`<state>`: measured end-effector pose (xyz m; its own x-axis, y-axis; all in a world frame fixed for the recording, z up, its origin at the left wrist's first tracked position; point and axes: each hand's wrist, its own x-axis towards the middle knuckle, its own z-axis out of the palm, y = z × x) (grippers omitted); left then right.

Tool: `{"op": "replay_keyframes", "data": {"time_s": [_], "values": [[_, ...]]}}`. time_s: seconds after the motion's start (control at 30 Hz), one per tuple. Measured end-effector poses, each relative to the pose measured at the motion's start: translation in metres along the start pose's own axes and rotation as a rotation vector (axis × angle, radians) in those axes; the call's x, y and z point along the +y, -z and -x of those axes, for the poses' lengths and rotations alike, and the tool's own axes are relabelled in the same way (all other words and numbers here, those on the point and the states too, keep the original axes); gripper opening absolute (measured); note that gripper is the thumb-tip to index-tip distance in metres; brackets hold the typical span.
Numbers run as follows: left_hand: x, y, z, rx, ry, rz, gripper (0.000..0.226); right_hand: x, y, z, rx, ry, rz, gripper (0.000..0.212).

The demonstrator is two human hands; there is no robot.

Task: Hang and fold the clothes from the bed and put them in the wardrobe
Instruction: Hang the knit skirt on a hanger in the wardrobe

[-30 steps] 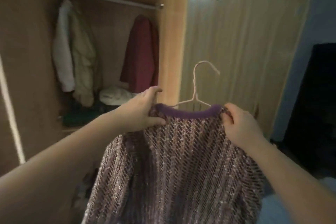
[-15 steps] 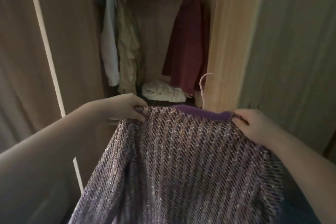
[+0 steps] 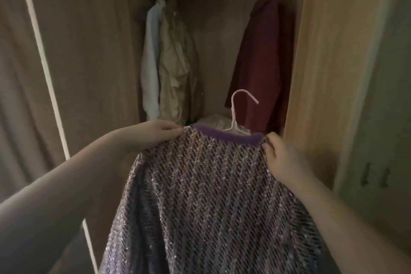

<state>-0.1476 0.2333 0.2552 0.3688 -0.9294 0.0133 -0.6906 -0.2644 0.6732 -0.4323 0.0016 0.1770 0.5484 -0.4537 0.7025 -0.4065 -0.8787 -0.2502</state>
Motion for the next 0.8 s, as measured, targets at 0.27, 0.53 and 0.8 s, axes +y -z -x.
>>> {"op": "replay_keyframes", "data": {"time_s": [0.27, 0.53, 0.8], "values": [[-0.054, -0.005, -0.055, 0.142, -0.141, -0.525, 0.042, 0.021, -0.052, -0.063, 0.002, 0.127, -0.046, 0.010], [-0.081, 0.012, -0.130, 0.519, -0.194, -0.543, 0.027, 0.015, -0.107, -0.151, -0.118, 0.127, -0.257, 0.012], [-0.101, 0.113, -0.205, 0.417, -0.191, -0.212, 0.020, 0.041, -0.140, -0.288, -0.403, 0.063, -0.294, 0.010]]}}
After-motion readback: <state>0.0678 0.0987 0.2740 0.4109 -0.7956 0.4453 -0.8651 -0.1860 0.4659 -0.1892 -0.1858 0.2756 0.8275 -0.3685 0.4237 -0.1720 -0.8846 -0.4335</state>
